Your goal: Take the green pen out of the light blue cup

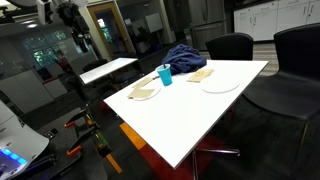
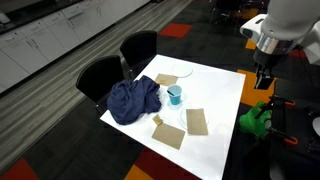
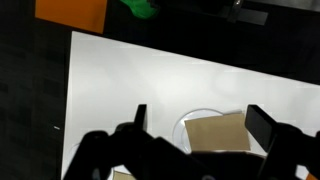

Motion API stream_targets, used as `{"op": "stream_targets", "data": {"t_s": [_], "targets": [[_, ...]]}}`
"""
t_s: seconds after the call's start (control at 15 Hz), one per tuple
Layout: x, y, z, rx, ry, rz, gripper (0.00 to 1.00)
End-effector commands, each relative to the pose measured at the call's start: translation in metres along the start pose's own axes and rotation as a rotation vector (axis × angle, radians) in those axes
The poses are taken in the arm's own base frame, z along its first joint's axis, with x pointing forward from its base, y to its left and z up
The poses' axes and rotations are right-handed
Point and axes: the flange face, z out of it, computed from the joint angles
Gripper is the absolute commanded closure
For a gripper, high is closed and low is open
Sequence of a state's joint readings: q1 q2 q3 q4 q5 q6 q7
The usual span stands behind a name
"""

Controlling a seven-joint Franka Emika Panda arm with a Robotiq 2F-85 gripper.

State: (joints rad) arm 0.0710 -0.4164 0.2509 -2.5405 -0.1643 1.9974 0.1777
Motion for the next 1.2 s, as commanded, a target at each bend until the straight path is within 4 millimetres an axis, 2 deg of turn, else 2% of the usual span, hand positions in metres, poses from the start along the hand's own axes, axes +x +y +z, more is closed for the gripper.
{"op": "stream_targets", "data": {"t_s": [0.0, 0.6, 0.87, 1.13], "targets": [[0.025, -0.005, 0.004, 0.019, 0.014, -0.037, 0.0], [0.085, -0.009, 0.033, 0.094, 0.175, -0.048, 0.0], [0.115, -0.003, 0.046, 0.142, 0.297, -0.011, 0.0], [0.142, 0.007, 0.067, 0.146, 0.362, 0.001, 0.0]]}}
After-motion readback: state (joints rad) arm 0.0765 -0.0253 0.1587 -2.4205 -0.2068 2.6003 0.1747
